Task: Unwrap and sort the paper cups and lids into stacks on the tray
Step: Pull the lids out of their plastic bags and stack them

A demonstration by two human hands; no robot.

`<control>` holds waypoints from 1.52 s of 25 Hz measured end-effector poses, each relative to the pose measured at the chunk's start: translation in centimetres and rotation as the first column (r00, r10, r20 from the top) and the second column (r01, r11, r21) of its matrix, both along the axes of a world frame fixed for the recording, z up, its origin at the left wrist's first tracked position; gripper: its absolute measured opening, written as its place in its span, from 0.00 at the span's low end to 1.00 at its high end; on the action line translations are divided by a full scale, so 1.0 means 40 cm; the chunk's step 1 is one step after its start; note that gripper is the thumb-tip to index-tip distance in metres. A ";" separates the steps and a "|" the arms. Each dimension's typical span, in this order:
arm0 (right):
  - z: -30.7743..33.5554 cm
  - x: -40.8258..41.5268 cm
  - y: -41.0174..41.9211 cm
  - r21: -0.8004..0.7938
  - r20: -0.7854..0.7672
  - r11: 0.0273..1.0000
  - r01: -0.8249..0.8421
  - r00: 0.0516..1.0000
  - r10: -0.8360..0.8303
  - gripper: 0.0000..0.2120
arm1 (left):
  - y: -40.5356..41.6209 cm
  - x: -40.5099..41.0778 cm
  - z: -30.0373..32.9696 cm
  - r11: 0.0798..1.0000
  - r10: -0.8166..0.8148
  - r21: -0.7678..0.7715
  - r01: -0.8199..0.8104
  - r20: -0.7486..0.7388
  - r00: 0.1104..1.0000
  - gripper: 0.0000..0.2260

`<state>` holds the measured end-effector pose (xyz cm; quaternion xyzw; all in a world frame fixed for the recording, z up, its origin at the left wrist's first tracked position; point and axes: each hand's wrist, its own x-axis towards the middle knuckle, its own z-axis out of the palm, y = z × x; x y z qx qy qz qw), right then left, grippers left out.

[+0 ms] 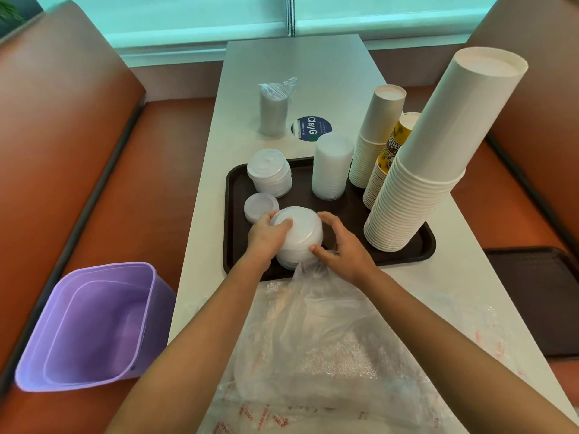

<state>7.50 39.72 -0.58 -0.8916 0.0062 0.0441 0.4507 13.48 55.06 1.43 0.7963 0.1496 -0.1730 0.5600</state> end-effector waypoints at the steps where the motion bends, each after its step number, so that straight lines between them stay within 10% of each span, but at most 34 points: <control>1: -0.002 0.000 0.002 0.030 -0.009 0.999 0.012 1.000 -0.012 0.35 | 0.001 -0.003 -0.003 1.000 0.021 -0.013 -0.021 0.007 1.000 0.19; 10: -0.026 -0.001 0.022 0.172 -0.110 0.985 0.020 0.994 -0.001 0.38 | -0.026 -0.020 -0.015 0.975 0.076 -0.199 -0.099 -0.121 0.990 0.22; 20: -0.059 0.028 -0.005 -0.158 -0.227 0.978 0.136 0.959 -0.170 0.40 | -0.060 0.002 -0.040 0.990 0.049 -0.129 -0.061 -0.099 0.994 0.20; 38: -0.053 0.031 0.000 -0.066 -0.146 0.981 0.180 0.971 -0.188 0.45 | -0.075 0.053 -0.017 0.998 -0.035 -0.050 0.029 -0.130 0.991 0.20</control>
